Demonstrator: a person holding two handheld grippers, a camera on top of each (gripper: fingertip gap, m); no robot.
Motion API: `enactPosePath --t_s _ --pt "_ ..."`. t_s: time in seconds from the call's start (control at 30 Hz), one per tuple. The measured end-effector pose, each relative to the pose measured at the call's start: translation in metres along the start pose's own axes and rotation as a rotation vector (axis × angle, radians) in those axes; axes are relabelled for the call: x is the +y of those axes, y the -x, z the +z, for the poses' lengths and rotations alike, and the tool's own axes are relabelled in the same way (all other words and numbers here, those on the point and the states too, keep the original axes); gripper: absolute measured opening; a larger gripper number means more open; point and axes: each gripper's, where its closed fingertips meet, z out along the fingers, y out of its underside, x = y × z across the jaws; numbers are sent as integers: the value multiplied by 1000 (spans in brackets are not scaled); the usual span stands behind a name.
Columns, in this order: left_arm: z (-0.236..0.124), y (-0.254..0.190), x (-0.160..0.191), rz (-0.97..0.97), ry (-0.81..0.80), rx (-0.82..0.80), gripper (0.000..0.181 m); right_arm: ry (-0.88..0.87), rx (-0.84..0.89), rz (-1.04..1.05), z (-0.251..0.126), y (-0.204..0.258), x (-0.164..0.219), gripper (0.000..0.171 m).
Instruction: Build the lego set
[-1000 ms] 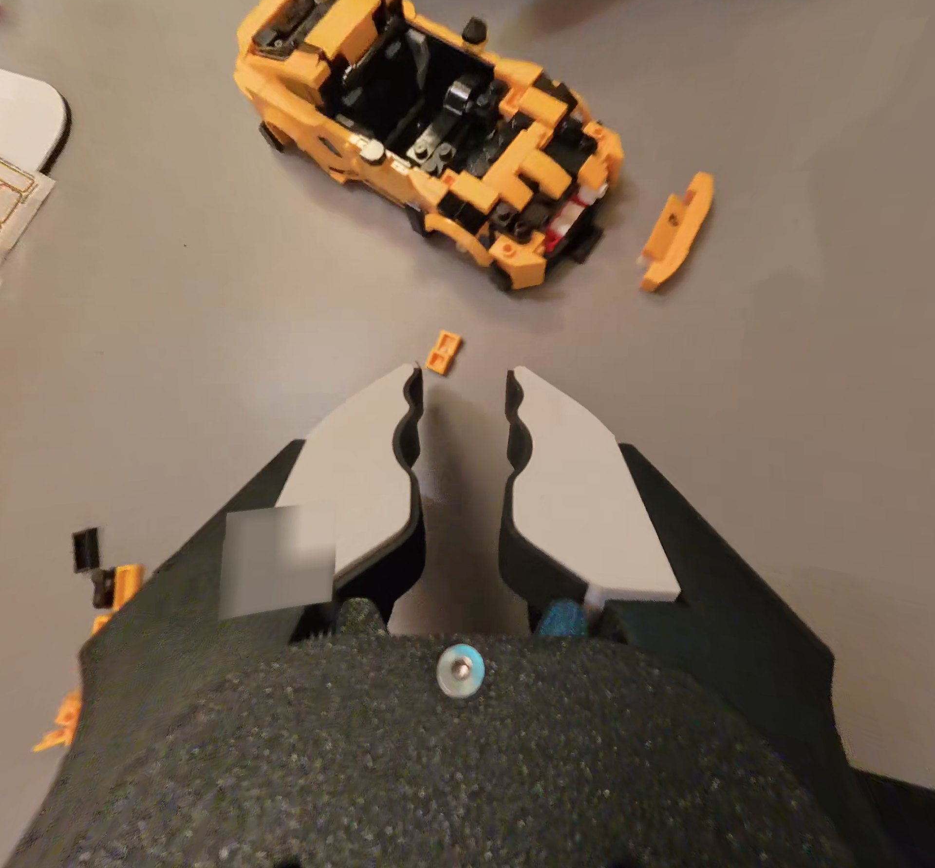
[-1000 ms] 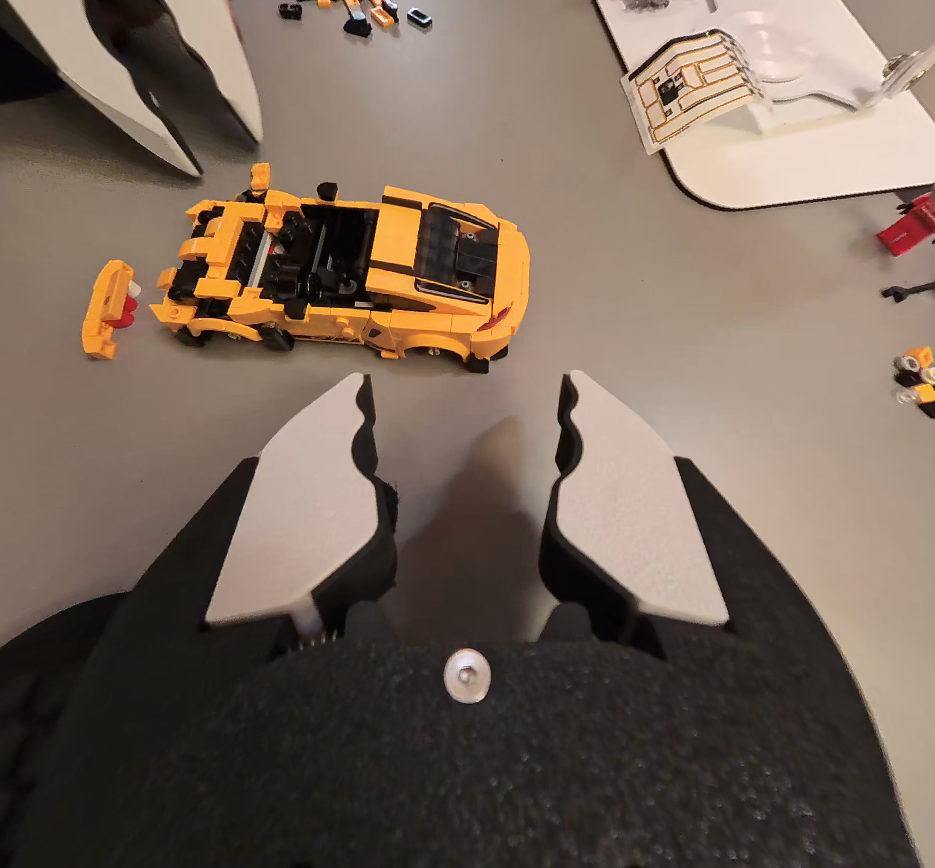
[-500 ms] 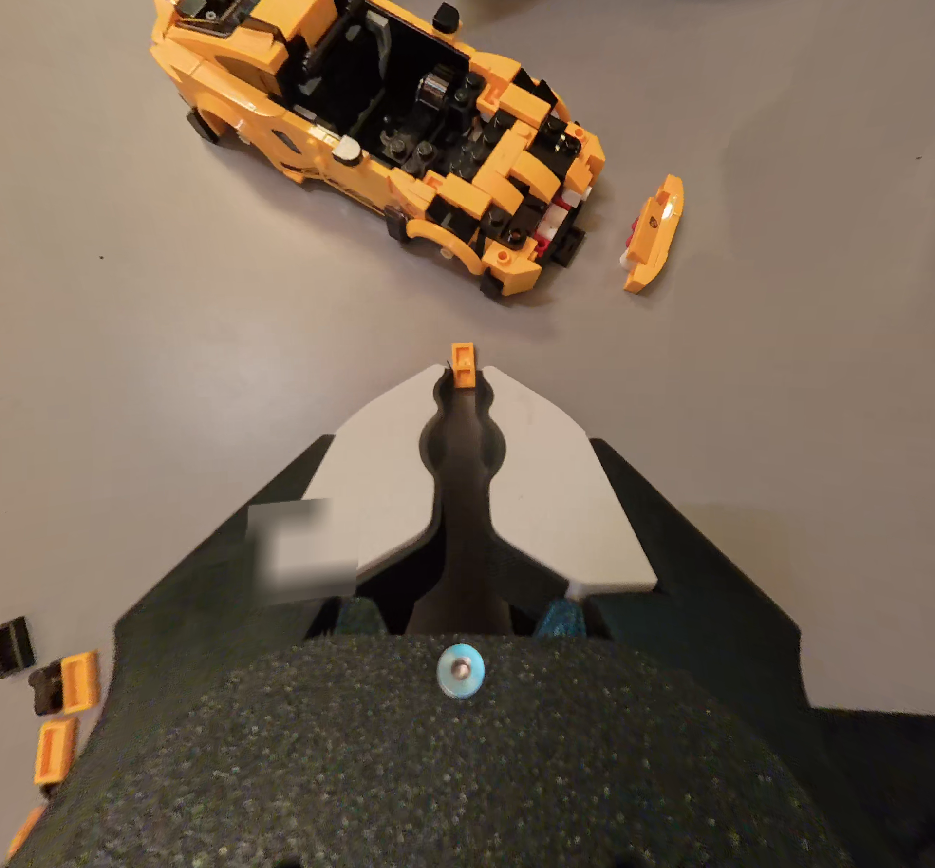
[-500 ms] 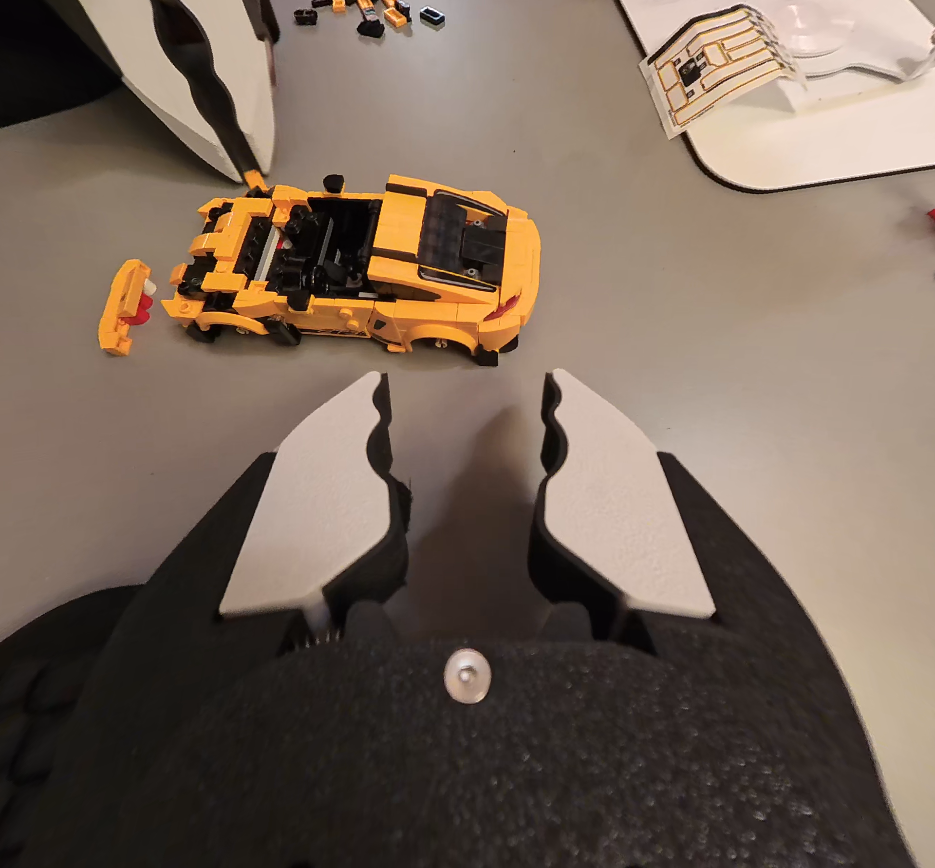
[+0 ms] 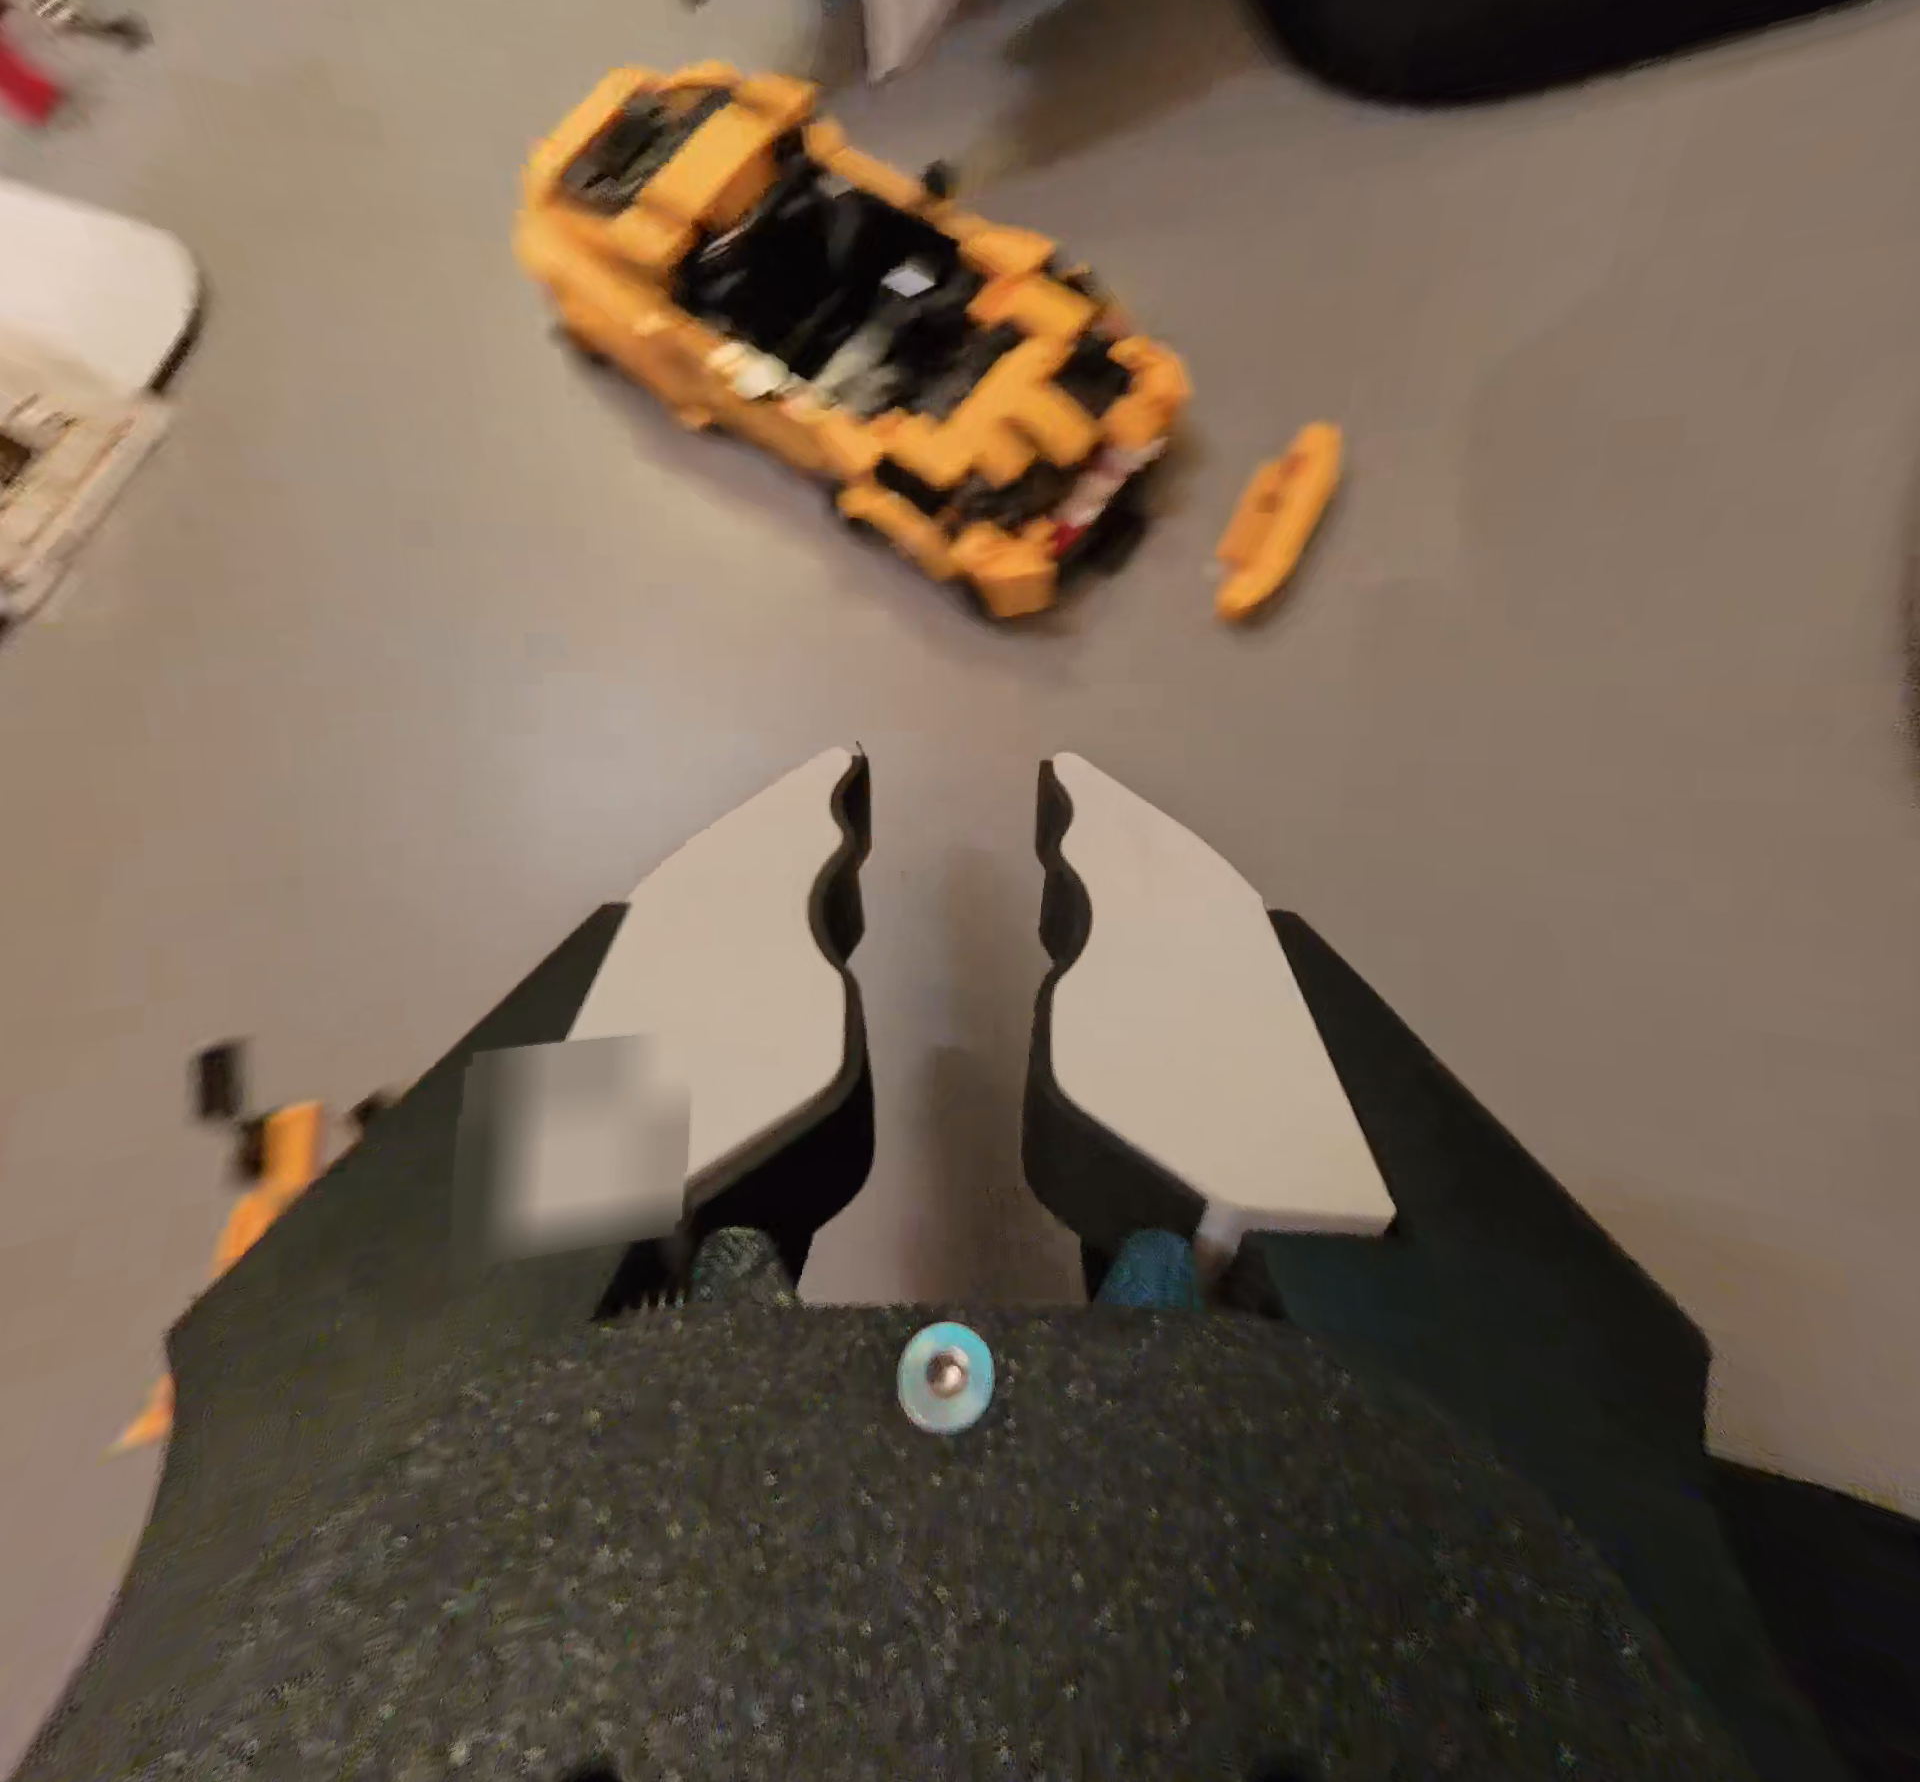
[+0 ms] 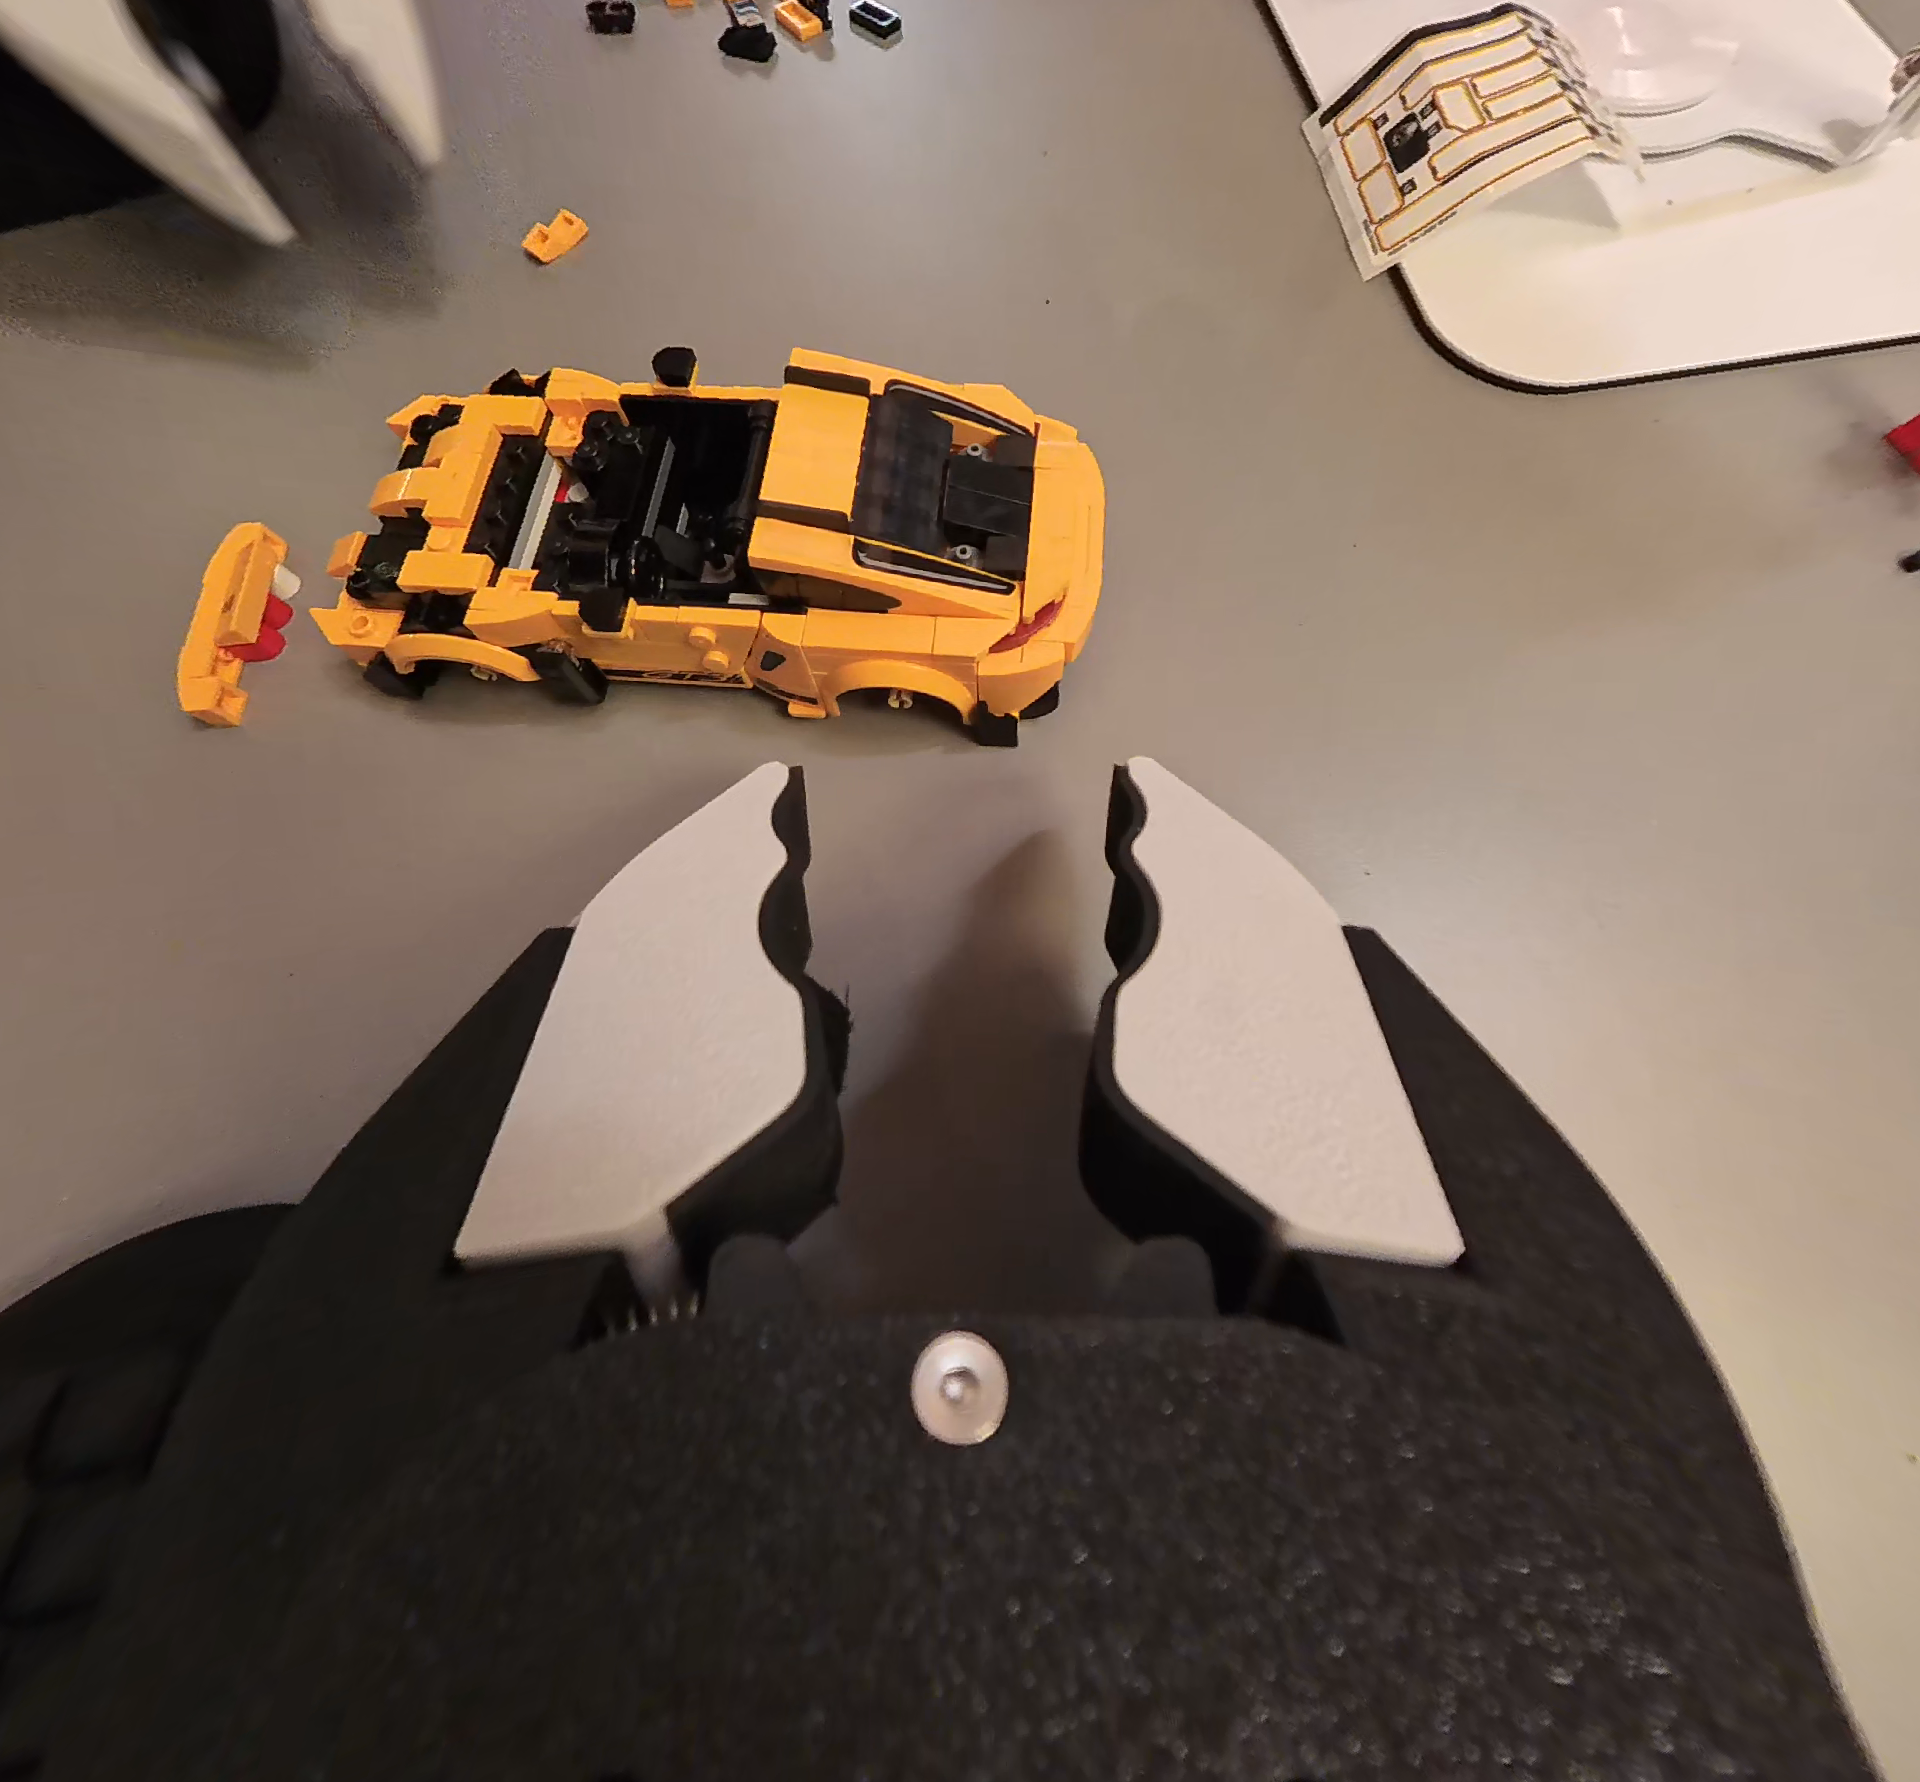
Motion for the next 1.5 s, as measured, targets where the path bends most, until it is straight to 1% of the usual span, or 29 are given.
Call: enactPosePath --t_s 0.07,0.17,0.3,0.37,0.43,0.57,0.67,0.8,1.0,1.13,1.2,1.27,1.37,1.5 --pt "10 -29 -6 52 -12 67 28 -2 0 4 0 0 0 55" --pt "25 -59 -13 129 -4 122 25 0 11 4 1 -1 0 55" --pt "37 -71 -18 184 10 98 23 -6 48 -1 -1 -3 -5 54" --pt "41 -68 -22 219 4 36 25 -7 63 -4 -1 -3 -7 54" --pt "44 -65 -26 246 2 -7 31 -2 73 -10 0 -3 -7 54" --pt "53 -63 -24 254 24 0 37 15 79 -14 5 -2 -6 55" --pt "57 -65 -26 247 17 33 34 21 80 -20 7 -2 -5 55" --pt "59 -63 -25 250 33 55 17 14 76 -18 6 -2 -5 55" --pt "50 -57 -18 261 13 114 16 19 52 -15 7 -2 -4 56" --pt "44 -48 -22 257 -29 134 16 17 25 -16 9 -7 -7 58" --pt "45 -43 -24 283 -27 128 16 19 13 -23 10 -13 -11 61" --pt "46 -39 -25 304 -17 118 16 19 -39 -28 11 -14 -17 66" --pt "49 -38 -27 319 -22 111 16 33 -134 -43 15 -14 -26 77" --pt "51 -36 -30 336 -24 79 16 87 -273 -57 25 -11 -26 82"
